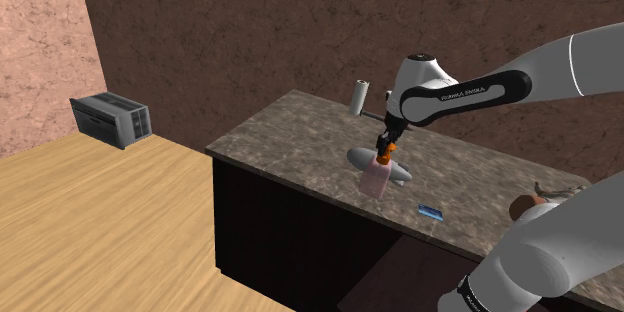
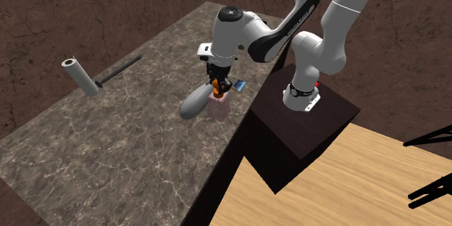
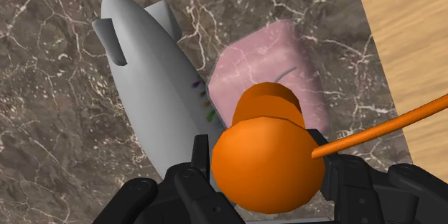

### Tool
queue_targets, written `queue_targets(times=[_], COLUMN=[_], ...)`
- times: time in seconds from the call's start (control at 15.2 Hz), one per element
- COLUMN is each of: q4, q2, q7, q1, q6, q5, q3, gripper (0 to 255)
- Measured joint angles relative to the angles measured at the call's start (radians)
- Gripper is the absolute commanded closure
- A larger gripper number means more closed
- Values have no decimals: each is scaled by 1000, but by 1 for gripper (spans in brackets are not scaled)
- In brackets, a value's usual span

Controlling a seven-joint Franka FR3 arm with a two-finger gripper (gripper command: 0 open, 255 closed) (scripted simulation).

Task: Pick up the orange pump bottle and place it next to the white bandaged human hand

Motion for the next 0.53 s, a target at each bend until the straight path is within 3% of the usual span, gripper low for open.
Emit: queue_targets(times=[0.53], q4=[8], q2=[-8], q7=[-3], q1=[1], q6=[-17], q5=[3], q3=[1], gripper=[255])
